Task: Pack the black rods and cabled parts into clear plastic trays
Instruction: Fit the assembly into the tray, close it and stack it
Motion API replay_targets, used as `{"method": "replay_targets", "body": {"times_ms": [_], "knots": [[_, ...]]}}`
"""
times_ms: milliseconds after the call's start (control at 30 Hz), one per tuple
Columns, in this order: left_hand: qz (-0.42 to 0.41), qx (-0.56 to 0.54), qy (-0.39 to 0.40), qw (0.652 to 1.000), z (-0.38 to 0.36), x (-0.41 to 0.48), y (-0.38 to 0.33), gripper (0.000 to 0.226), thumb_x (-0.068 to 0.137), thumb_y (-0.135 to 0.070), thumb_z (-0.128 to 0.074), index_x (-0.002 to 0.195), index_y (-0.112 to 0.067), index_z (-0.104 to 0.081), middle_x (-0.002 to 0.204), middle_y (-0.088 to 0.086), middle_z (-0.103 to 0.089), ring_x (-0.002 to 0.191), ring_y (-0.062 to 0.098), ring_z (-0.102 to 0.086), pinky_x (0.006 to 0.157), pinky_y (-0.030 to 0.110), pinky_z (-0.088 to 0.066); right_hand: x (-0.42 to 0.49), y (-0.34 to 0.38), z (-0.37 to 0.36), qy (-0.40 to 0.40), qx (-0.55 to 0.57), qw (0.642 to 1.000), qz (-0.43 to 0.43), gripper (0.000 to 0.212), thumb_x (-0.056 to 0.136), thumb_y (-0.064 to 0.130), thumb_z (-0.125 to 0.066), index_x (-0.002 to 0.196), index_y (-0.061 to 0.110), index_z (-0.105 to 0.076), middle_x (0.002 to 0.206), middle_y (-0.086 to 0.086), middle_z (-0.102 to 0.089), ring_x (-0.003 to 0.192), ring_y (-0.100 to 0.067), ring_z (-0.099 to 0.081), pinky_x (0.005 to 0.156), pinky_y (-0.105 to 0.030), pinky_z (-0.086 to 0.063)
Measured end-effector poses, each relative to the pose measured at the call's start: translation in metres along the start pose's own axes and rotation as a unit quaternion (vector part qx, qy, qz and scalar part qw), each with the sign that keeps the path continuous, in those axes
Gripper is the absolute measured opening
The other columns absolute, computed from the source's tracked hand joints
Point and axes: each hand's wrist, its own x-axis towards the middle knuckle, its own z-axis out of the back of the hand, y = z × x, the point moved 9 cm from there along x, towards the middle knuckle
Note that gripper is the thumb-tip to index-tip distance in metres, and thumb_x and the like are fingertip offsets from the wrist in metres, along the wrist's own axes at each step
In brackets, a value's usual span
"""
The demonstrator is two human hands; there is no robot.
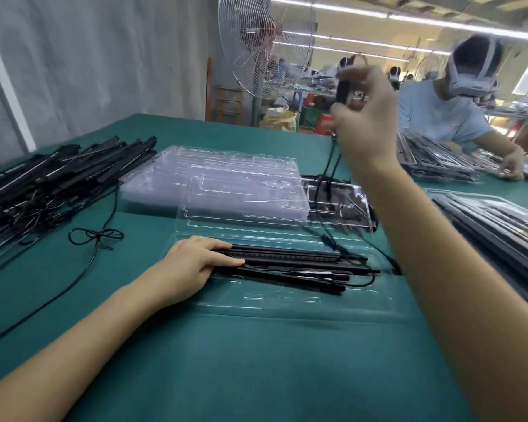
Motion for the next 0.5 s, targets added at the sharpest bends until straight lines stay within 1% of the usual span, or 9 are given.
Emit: {"method": "replay_targets", "body": {"times_ms": [67, 133, 200, 267, 300, 367, 400, 433, 500], "knots": [[0.002, 0.0, 0.005, 1.0, 0.0, 0.0, -0.001, 0.056, 0.095, -0.002, -0.04, 0.126, -0.047, -0.052, 0.14, -0.016, -0.045, 0.13, 0.01, -0.036, 0.111, 0.034, -0.023, 0.027, 0.005, 0.004, -0.02, -0.073, 0.997, 0.03, 0.038, 0.082, -0.017, -0.044, 0.113, 0.002, -0.053, 0.117, -0.013, -0.053, 0.106, -0.019, -0.052, 0.092, -0.031, -0.049], [0.003, 0.002, 0.008, 1.0, 0.0, -0.001, 0.0, 0.056, 0.096, -0.002, -0.04, 0.125, -0.048, -0.052, 0.141, -0.016, -0.045, 0.13, 0.01, -0.035, 0.111, 0.033, -0.022, 0.046, 0.014, -0.004, 0.003, -0.103, 0.994, 0.047, 0.038, 0.082, -0.017, -0.044, 0.113, 0.002, -0.055, 0.12, -0.013, -0.056, 0.107, -0.016, -0.053, 0.094, -0.024, -0.048], [0.004, -0.003, 0.007, 1.0, 0.0, -0.002, 0.0, 0.057, 0.095, -0.002, -0.04, 0.124, -0.049, -0.053, 0.141, -0.017, -0.045, 0.131, 0.009, -0.035, 0.112, 0.033, -0.021, 0.053, 0.026, -0.024, 0.078, -0.09, 0.991, 0.056, 0.037, 0.082, -0.018, -0.045, 0.107, 0.005, -0.06, 0.12, -0.013, -0.058, 0.109, -0.021, -0.057, 0.091, -0.027, -0.05], [0.005, -0.009, 0.006, 1.0, 0.001, -0.002, 0.0, 0.059, 0.095, -0.001, -0.04, 0.123, -0.05, -0.054, 0.141, -0.018, -0.044, 0.131, 0.009, -0.034, 0.112, 0.034, -0.02, 0.042, 0.044, -0.055, 0.201, -0.035, 0.977, 0.054, 0.037, 0.077, -0.019, -0.048, 0.091, 0.01, -0.065, 0.116, -0.013, -0.062, 0.105, -0.027, -0.06, 0.086, -0.036, -0.054], [0.004, -0.008, 0.008, 1.0, 0.002, -0.002, 0.0, 0.06, 0.094, 0.0, -0.04, 0.122, -0.051, -0.053, 0.141, -0.018, -0.044, 0.131, 0.008, -0.034, 0.112, 0.034, -0.021, 0.029, 0.051, -0.072, 0.27, -0.015, 0.962, 0.047, 0.038, 0.074, -0.02, -0.05, 0.083, 0.013, -0.067, 0.114, -0.011, -0.064, 0.103, -0.028, -0.062, 0.084, -0.039, -0.055], [-0.001, -0.002, 0.008, 1.0, 0.001, -0.001, 0.0, 0.061, 0.094, 0.0, -0.04, 0.123, -0.053, -0.051, 0.141, -0.019, -0.043, 0.131, 0.007, -0.033, 0.112, 0.035, -0.021, -0.01, 0.063, -0.104, 0.411, -0.015, 0.91, 0.047, 0.044, 0.071, -0.018, -0.054, 0.077, 0.022, -0.07, 0.111, -0.007, -0.067, 0.096, -0.03, -0.064, 0.08, -0.04, -0.057], [-0.006, 0.002, 0.003, 1.0, 0.001, -0.001, 0.001, 0.062, 0.094, 0.0, -0.04, 0.122, -0.054, -0.05, 0.14, -0.019, -0.043, 0.131, 0.007, -0.034, 0.112, 0.034, -0.021, -0.035, 0.064, -0.118, 0.479, -0.039, 0.874, 0.066, 0.045, 0.07, -0.016, -0.054, 0.079, 0.024, -0.071, 0.109, -0.004, -0.069, 0.094, -0.032, -0.064, 0.078, -0.042, -0.057], [-0.009, -0.001, -0.004, 1.0, 0.002, -0.001, 0.0, 0.062, 0.093, 0.0, -0.041, 0.122, -0.054, -0.051, 0.14, -0.018, -0.045, 0.13, 0.008, -0.035, 0.111, 0.034, -0.022, -0.06, 0.061, -0.13, 0.537, -0.072, 0.835, 0.093, 0.045, 0.071, -0.015, -0.054, 0.082, 0.026, -0.072, 0.106, -0.003, -0.07, 0.094, -0.034, -0.064, 0.081, -0.048, -0.054], [-0.038, -0.018, -0.035, 0.998, 0.01, -0.002, -0.008, 0.061, 0.089, 0.004, -0.043, 0.119, -0.047, -0.06, 0.132, -0.008, -0.056, 0.122, 0.017, -0.048, 0.104, 0.037, -0.035, -0.105, 0.038, -0.141, 0.622, -0.147, 0.759, 0.125, 0.048, 0.072, -0.014, -0.052, 0.086, 0.027, -0.073, 0.102, -0.006, -0.072, 0.099, -0.034, -0.063, 0.087, -0.051, -0.049]]}}
